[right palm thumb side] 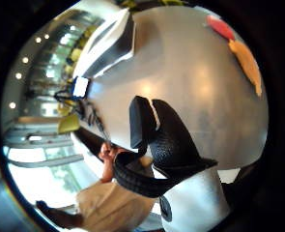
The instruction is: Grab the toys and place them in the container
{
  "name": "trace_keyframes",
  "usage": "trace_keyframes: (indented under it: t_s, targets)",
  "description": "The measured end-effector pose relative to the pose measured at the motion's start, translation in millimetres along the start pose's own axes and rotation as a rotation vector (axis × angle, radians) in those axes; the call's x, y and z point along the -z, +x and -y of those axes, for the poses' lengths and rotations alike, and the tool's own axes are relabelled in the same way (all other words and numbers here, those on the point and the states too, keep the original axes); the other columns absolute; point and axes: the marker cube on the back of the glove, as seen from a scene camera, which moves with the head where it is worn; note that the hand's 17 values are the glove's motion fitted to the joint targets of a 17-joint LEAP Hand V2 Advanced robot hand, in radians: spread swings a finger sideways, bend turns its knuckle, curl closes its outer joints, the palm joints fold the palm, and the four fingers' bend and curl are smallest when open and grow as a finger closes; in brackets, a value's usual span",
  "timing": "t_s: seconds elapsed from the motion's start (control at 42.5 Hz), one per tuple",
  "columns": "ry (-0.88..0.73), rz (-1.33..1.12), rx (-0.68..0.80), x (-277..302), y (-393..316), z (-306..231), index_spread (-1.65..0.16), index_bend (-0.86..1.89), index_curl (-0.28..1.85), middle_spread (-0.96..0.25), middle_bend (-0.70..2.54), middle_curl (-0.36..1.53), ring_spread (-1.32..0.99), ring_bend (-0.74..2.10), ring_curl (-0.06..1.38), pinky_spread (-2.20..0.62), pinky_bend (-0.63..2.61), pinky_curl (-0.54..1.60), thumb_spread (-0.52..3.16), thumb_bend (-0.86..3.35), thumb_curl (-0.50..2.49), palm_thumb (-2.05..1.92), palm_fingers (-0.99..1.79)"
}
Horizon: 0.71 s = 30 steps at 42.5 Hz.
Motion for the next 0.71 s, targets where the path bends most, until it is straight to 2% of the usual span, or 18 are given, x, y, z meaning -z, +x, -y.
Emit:
trace_keyframes:
  t_s: [0.212, 0.33, 0.377, 0.4, 0.494, 0.588, 0.706]
  targets:
    - [0.046, 0.076, -0.172, 22, 43, 67, -0.25, 0.09, 0.18, 0.00, 0.10, 0.10, 0.01, 0.23, 0.16, 0.02, 0.90, 0.33, 1.31, 0.00, 0.15, 0.01, -0.20]
    - [0.041, 0.240, -0.152, 35, 24, 133, -0.25, 0.01, 0.15, 0.00, 0.08, 0.11, 0.00, 0.26, 0.19, 0.02, 0.99, 0.35, 1.32, 0.00, 0.18, 0.05, -0.30]
    - [0.032, 0.213, -0.127, 32, 44, 151, -0.25, 0.06, 0.15, 0.00, 0.11, 0.11, 0.00, 0.27, 0.20, 0.02, 0.98, 0.35, 1.33, 0.00, 0.19, 0.04, -0.25]
    - [0.024, 0.189, -0.115, 29, 62, 163, -0.25, -0.01, 0.13, 0.01, 0.08, 0.11, 0.01, 0.26, 0.20, 0.03, 1.05, 0.37, 1.33, 0.01, 0.20, 0.08, -0.34]
    - [-0.037, 0.036, -0.202, 20, 102, 214, -0.25, -0.02, 0.11, 0.01, 0.08, 0.11, 0.01, 0.26, 0.21, 0.03, 1.12, 0.39, 1.34, 0.02, 0.22, 0.12, -0.37]
    - [-0.122, -0.024, -0.283, 17, 81, 246, -0.25, -0.02, 0.09, 0.01, 0.09, 0.12, 0.01, 0.26, 0.23, 0.03, 1.16, 0.40, 1.34, 0.03, 0.24, 0.15, -0.38]
    - [-0.339, -0.055, -0.380, -12, 76, 282, -0.25, -0.03, 0.07, 0.03, 0.07, 0.12, 0.03, 0.21, 0.23, 0.05, 1.29, 0.42, 1.32, 0.03, 0.26, 0.20, -0.43]
